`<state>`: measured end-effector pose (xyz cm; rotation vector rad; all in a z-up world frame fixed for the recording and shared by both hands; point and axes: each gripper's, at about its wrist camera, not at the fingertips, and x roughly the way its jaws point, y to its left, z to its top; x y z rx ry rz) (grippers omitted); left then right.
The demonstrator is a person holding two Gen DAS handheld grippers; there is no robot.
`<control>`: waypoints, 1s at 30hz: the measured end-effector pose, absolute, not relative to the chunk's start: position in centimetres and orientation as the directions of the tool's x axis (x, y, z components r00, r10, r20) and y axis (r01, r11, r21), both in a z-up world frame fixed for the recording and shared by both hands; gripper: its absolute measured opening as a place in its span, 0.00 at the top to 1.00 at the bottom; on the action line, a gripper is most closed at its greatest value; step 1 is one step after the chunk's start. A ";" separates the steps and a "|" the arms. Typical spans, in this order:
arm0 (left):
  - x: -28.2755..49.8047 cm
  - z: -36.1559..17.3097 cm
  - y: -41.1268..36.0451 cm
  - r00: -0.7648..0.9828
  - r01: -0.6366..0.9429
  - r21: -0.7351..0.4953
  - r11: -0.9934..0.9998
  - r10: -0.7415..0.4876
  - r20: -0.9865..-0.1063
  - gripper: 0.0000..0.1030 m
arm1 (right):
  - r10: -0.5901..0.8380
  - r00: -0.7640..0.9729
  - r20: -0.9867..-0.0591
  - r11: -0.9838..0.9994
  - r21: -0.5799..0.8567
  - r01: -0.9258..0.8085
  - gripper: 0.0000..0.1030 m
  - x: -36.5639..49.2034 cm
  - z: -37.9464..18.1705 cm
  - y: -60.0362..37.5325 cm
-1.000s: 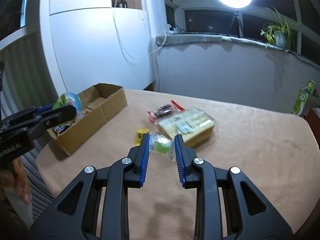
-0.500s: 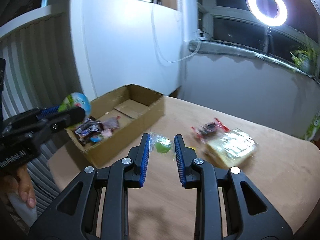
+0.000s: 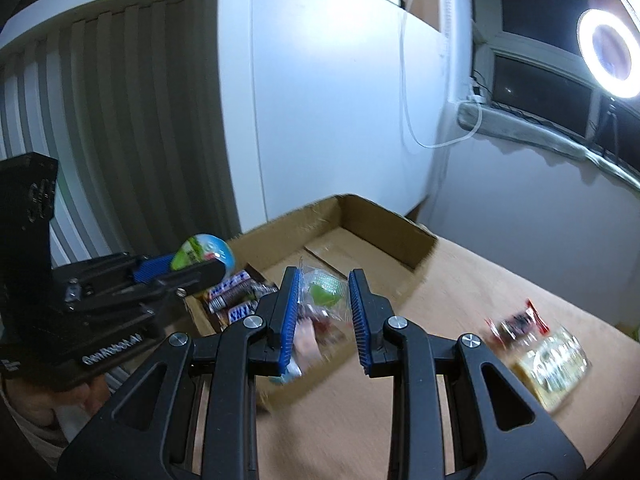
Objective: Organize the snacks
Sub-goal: 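Carry the jelly cup and clear candy into the box and release both, then grasp the red-wrapped date snack with the left gripper while the right gripper grasps the yellow candy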
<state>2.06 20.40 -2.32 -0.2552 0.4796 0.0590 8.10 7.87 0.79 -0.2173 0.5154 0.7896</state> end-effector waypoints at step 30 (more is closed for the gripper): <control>1.6 -1.3 19.8 0.891 -0.184 -0.221 0.958 0.068 -0.449 0.26 | 0.626 0.598 -0.500 0.718 0.072 -0.692 0.27 8.4 -1.8 4.5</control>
